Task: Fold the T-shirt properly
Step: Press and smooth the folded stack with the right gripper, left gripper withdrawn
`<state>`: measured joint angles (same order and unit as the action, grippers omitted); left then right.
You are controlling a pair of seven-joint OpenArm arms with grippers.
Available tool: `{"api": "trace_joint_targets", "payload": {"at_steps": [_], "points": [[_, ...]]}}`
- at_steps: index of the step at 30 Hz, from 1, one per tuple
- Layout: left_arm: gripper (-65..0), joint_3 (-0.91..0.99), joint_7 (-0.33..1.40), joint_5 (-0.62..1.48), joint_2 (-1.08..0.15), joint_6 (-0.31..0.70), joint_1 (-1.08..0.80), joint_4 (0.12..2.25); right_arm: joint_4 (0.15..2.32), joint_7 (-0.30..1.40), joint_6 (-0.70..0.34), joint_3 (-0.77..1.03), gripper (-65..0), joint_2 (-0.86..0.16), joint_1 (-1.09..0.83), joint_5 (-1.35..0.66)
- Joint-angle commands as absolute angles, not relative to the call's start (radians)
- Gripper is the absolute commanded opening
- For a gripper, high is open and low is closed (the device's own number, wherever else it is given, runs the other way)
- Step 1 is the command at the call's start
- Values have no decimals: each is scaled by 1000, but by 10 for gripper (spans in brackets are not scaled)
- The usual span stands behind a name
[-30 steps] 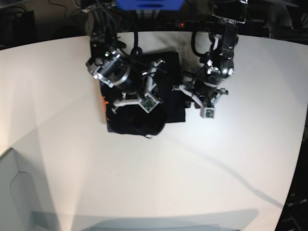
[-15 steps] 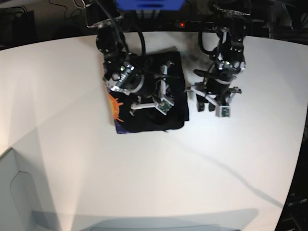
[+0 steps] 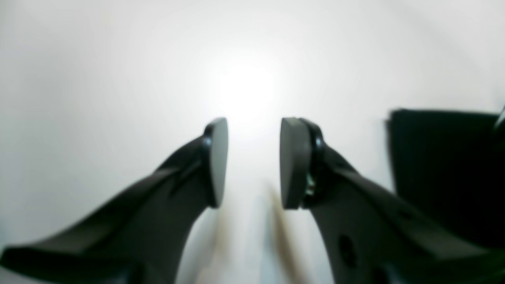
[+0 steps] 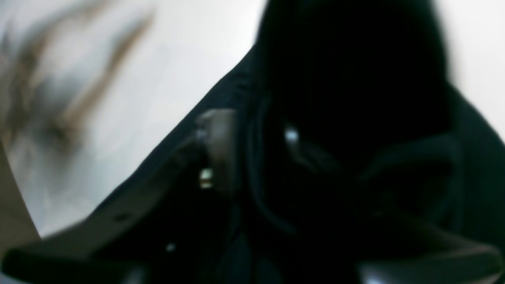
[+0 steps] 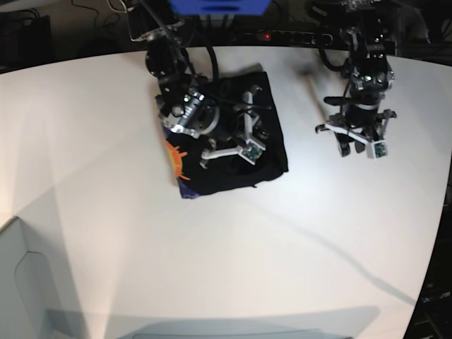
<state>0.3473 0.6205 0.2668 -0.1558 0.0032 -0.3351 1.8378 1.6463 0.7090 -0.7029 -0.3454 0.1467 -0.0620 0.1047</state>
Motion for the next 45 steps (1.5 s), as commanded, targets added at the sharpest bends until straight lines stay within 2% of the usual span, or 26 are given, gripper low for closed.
{"api": "trace_joint_targets", "payload": {"at_steps": [1, 4, 6, 12, 16, 26, 34, 39, 45], "points": [[-433, 367, 599, 271, -162, 5, -332, 1857, 1690, 682, -698, -348, -385, 157, -56, 84], [-433, 420, 599, 271, -162, 5, -331, 1857, 1778, 682, -698, -348, -313, 157, -87, 82], [-433, 455, 599, 271, -160, 5, -328, 1859, 1845, 682, -698, -344, -298, 157, -107, 84], [-433, 550, 599, 272, -162, 5, -325, 1859, 1992, 684, -698, -295, -299, 134, -156, 87], [-433, 582, 598, 272, -163, 5, -323, 1859, 1982, 676, -698, -243, -299, 99, -196, 85], [-433, 578, 598, 272, -163, 5, -302, 1859, 1886, 673, -698, -262, -300, 68, -226, 85], [-433, 582, 598, 272, -174, 5, -282, 1859, 1936, 673, -698, -427, -300, -94, -231, 88], [-433, 582, 598, 272, -189, 5, -280, 1859, 2031, 671, -698, -369, -300, -87, -229, 84], [-433, 582, 598, 272, -191, 5, -265, 1868, 2025, 661, -698, -303, -298, 16, -143, 87]]}}
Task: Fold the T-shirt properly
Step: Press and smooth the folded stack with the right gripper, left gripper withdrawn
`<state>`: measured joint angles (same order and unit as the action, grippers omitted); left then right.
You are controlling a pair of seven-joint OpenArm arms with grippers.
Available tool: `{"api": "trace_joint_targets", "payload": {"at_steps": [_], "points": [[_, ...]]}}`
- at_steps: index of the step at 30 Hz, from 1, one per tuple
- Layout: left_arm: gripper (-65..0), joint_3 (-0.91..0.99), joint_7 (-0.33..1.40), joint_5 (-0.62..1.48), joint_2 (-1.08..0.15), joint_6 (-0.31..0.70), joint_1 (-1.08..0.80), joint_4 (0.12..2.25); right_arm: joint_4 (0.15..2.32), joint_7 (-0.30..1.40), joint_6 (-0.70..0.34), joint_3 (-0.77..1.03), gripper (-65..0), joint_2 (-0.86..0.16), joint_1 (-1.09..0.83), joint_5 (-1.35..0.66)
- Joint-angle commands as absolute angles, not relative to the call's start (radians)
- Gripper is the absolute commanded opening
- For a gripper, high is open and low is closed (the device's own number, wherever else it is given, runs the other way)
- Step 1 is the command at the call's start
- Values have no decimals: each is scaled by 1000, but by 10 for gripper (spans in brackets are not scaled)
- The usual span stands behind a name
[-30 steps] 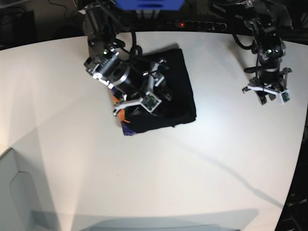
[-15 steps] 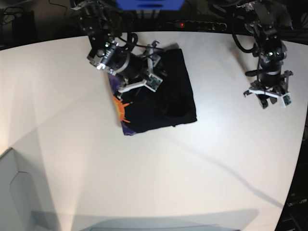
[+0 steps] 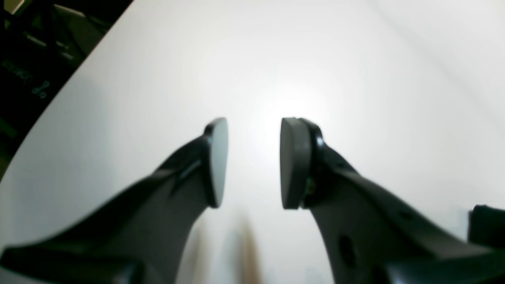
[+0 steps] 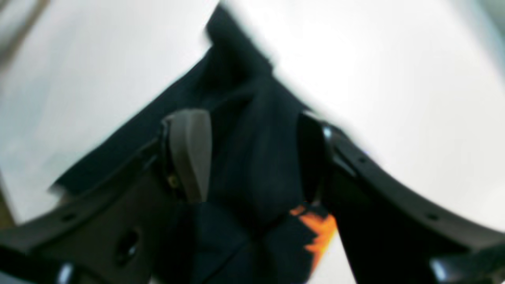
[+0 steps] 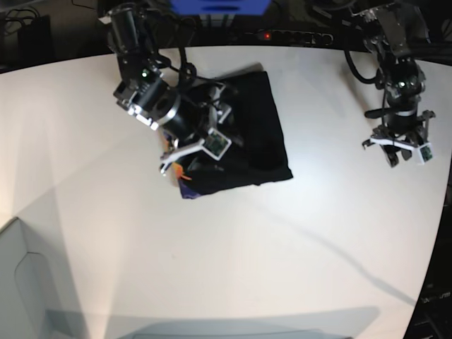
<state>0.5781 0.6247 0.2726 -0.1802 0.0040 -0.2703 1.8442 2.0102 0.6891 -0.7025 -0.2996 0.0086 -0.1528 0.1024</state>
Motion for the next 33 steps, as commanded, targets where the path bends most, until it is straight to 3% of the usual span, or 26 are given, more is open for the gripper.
{"api": "trace_joint_targets", "payload": {"at_steps": [1, 9, 20, 29, 33], "points": [[-433, 582, 598, 272, -188, 5, -265, 1873, 2008, 662, -698, -309, -297, 27, -125, 87], [-433, 582, 599, 272, -186, 5, -268, 1894, 1819, 662, -698, -321, -296, 42, -87, 84], [-433, 582, 599, 272, -189, 5, -266, 1894, 1906, 661, -698, -653, -298, -130, -168, 90], [-433, 584, 599, 271, -189, 5, -277, 1894, 2020, 661, -698, -654, -298, -191, -179, 90], [-433, 625, 599, 271, -188, 5, -289, 1894, 2029, 654, -698, -561, -298, -176, -177, 90]]}}
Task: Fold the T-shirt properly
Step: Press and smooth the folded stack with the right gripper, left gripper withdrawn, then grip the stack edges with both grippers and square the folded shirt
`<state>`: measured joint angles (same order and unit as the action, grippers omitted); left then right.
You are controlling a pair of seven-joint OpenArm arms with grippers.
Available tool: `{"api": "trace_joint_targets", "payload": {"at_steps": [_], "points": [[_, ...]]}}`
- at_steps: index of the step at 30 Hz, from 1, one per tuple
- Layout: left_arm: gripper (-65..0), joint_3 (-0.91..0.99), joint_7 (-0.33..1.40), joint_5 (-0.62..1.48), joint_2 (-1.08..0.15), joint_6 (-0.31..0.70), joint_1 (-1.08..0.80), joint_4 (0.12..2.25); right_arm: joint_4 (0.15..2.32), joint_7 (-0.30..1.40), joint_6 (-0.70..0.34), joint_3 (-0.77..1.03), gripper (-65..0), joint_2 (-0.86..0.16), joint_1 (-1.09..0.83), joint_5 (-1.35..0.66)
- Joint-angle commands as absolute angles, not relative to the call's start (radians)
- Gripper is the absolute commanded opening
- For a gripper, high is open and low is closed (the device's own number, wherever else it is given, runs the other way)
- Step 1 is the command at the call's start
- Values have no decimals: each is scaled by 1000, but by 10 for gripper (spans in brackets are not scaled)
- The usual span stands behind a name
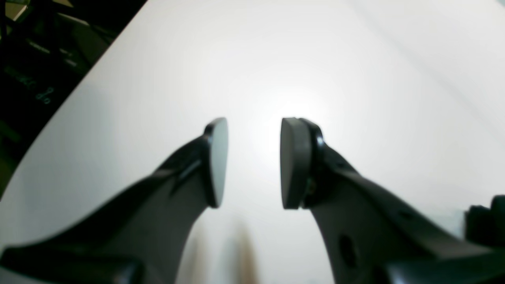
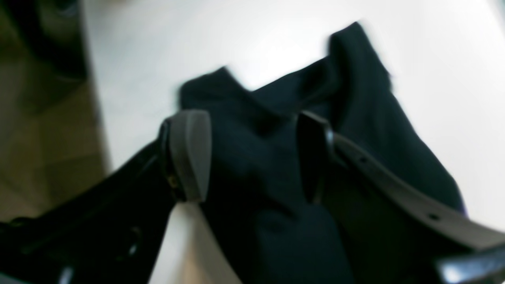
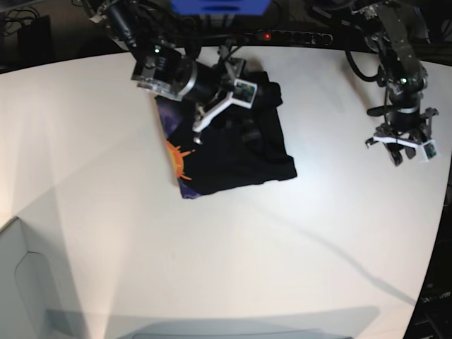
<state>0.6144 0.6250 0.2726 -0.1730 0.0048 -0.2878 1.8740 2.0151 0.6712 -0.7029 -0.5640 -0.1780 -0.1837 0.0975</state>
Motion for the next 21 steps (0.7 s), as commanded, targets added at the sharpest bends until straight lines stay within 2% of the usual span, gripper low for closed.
{"api": "trace_joint_targets", "payload": {"at_steps": [1, 4, 8, 15, 21], "points": [[-433, 636, 599, 271, -189, 5, -289, 1894, 2025, 654, -698, -541, -297, -168, -177, 90], [-433, 691, 599, 271, -191, 5, -288, 1894, 2005, 654, -698, -479, -297, -154, -177, 90], [-433, 736, 599, 271, -191, 5, -283, 1894, 1934, 653, -698, -483, -296, -154, -188, 85], [-433, 753, 601, 271, -191, 5, -292, 1896, 1834, 651, -698, -648, -298, -150, -202, 87], [-433, 753, 601, 271, -188, 5, -312, 1896, 1871, 651, -698, -682, -298, -148, -194, 85]]}}
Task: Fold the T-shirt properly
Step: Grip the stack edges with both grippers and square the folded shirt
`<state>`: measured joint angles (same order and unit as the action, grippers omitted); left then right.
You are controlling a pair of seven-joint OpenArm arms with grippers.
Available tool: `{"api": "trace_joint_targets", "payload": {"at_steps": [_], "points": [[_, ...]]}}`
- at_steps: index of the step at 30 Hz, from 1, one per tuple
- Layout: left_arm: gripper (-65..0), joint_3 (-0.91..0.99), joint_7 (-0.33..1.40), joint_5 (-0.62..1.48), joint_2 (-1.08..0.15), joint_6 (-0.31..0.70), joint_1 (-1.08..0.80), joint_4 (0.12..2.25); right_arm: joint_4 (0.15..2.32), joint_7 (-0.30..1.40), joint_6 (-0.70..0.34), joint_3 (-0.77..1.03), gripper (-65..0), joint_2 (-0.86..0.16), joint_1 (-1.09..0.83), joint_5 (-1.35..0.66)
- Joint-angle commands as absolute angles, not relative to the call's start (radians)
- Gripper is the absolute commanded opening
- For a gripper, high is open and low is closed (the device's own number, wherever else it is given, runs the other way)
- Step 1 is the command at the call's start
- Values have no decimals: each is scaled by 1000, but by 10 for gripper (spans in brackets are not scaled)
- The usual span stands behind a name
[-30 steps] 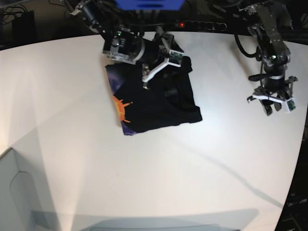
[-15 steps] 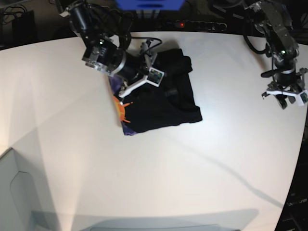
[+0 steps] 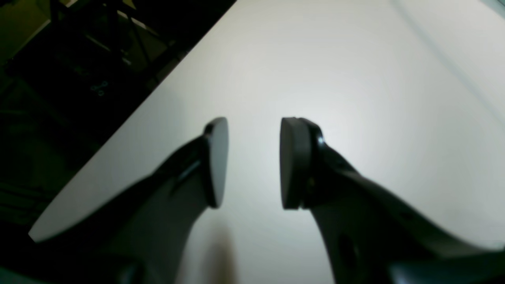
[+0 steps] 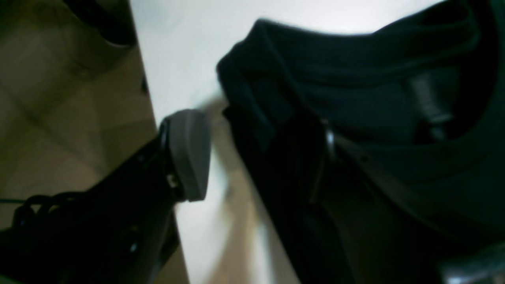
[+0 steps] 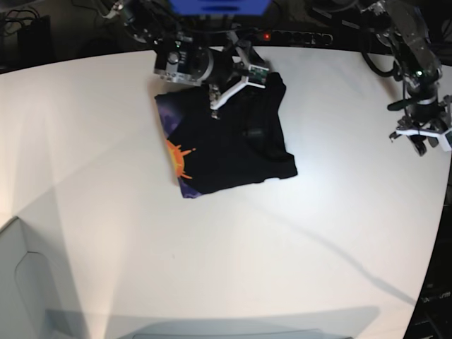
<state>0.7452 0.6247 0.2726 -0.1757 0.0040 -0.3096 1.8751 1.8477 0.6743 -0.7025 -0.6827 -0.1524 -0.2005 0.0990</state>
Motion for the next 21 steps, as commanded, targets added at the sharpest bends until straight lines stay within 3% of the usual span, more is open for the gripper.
{"api": "trace_joint_targets", "payload": {"at_steps": [1, 9, 21], "points": [[-433, 753, 601, 271, -186, 5, -312, 1896, 1888, 651, -698, -679, -298, -148, -193, 85], [-433, 750, 601, 271, -180, 5, -334, 1917, 1989, 651, -698, -588, -298, -122, -154, 85], [-432, 750, 694, 272, -151, 5, -338, 1956, 1639, 651, -698, -538, -298, 47, 30, 90]]}}
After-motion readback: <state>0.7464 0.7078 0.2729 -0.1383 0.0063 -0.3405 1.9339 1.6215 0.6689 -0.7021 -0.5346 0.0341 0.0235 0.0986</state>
